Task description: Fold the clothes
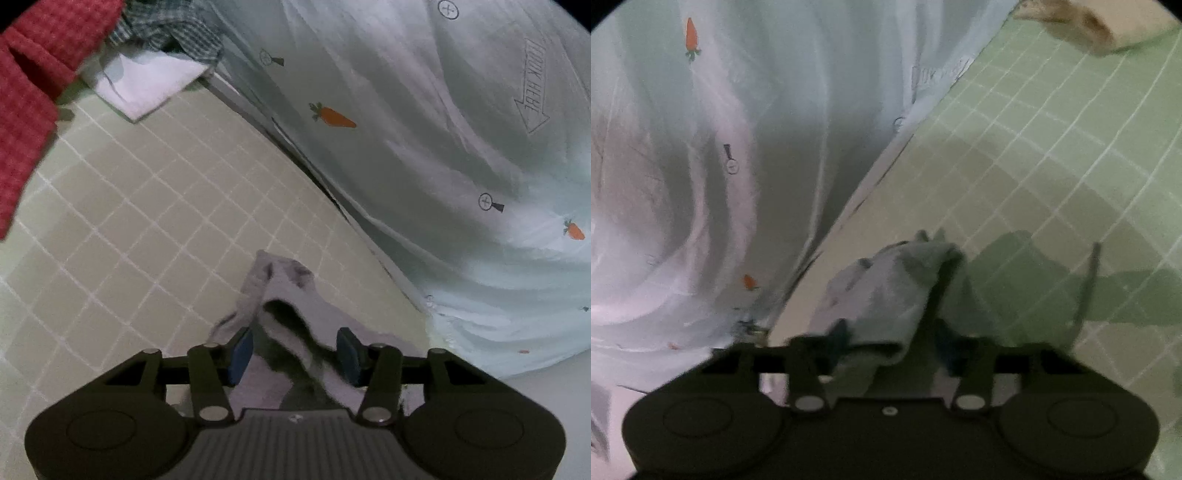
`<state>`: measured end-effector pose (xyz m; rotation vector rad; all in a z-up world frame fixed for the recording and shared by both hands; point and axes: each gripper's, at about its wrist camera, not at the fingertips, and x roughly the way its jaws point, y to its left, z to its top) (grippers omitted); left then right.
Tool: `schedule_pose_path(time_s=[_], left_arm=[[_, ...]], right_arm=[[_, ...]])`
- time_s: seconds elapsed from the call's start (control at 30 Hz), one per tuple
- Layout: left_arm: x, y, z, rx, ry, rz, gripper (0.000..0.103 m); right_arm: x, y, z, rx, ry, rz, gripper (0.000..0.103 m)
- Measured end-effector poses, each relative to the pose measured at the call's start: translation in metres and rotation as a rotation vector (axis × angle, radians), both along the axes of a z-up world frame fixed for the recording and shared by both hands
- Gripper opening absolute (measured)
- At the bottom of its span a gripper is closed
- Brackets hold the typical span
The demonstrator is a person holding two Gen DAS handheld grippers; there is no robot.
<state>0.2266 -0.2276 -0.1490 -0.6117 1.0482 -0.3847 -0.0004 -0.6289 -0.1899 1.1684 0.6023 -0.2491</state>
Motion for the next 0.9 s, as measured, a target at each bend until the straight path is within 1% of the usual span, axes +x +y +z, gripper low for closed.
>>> schedule_pose_path(time_s=[0.03, 0.07, 0.1, 0.13, 0.17, 0.3, 0.33, 0.37, 0.4, 0.47, 0.5, 0.53, 0.57, 0.6, 0.67, 0.7, 0.8, 0.9], left_arm=[[0.005, -0.003, -0.004, -0.01, 0.015, 0.002, 0.043], [0.011, -0.007, -0.007, -0.02, 0.03, 0.003, 0.011], [0.018, -0.01, -0.01, -0.023, 0.039, 0.001, 0.005], [0.024, -0.014, -0.009, -0.013, 0.041, 0.002, 0.002], [0.029, -0.016, -0.004, -0.008, 0.021, 0.003, 0.002], [0.049, -0.021, 0.027, -0.066, -0.124, 0.016, 0.002], [0.052, -0.02, 0.031, -0.068, -0.153, 0.041, 0.004], [0.053, -0.019, 0.035, -0.054, -0.179, 0.076, 0.01], [0.053, -0.016, 0.036, -0.023, -0.193, 0.107, 0.018], [0.052, -0.012, 0.039, 0.039, -0.218, 0.162, 0.063], [0.05, -0.01, 0.037, 0.067, -0.22, 0.157, 0.072], [0.047, -0.007, 0.033, 0.09, -0.219, 0.138, 0.081], [0.045, -0.006, 0.029, 0.115, -0.214, 0.108, 0.082], [0.041, -0.008, 0.022, 0.147, -0.2, 0.07, 0.083], [0.032, -0.01, 0.008, 0.212, -0.17, -0.005, 0.089], [0.027, -0.013, 0.0, 0.245, -0.149, -0.045, 0.09], [0.013, -0.021, -0.025, 0.31, -0.08, -0.158, 0.09], [0.004, -0.029, -0.043, 0.341, -0.035, -0.236, 0.091]], right_arm=[[0.006, -0.001, 0.0, 0.011, -0.004, 0.008, 0.015], [0.012, -0.003, 0.0, 0.022, -0.007, 0.015, 0.009], [0.019, -0.003, 0.001, 0.026, -0.011, 0.019, 0.008], [0.027, -0.006, 0.004, 0.027, -0.02, 0.022, 0.007], [0.036, -0.011, 0.009, 0.027, -0.041, 0.019, 0.007], [0.065, -0.032, 0.025, 0.044, -0.154, -0.038, 0.007], [0.07, -0.037, 0.026, 0.046, -0.177, -0.066, 0.007], [0.072, -0.039, 0.028, 0.032, -0.194, -0.099, 0.014], [0.072, -0.039, 0.031, -0.007, -0.188, -0.122, 0.019], [0.071, -0.037, 0.038, -0.106, -0.154, -0.157, 0.077], [0.07, -0.033, 0.039, -0.164, -0.126, -0.145, 0.084], [0.069, -0.028, 0.04, -0.226, -0.093, -0.118, 0.084], [0.068, -0.023, 0.04, -0.288, -0.06, -0.091, 0.086], [0.068, -0.018, 0.039, -0.347, -0.015, -0.05, 0.09], [0.069, -0.005, 0.031, -0.444, 0.07, 0.04, 0.095], [0.067, 0.001, 0.025, -0.481, 0.101, 0.089, 0.095], [0.069, 0.018, 0.007, -0.515, 0.169, 0.206, 0.099], [0.076, 0.028, -0.009, -0.513, 0.208, 0.278, 0.1]])
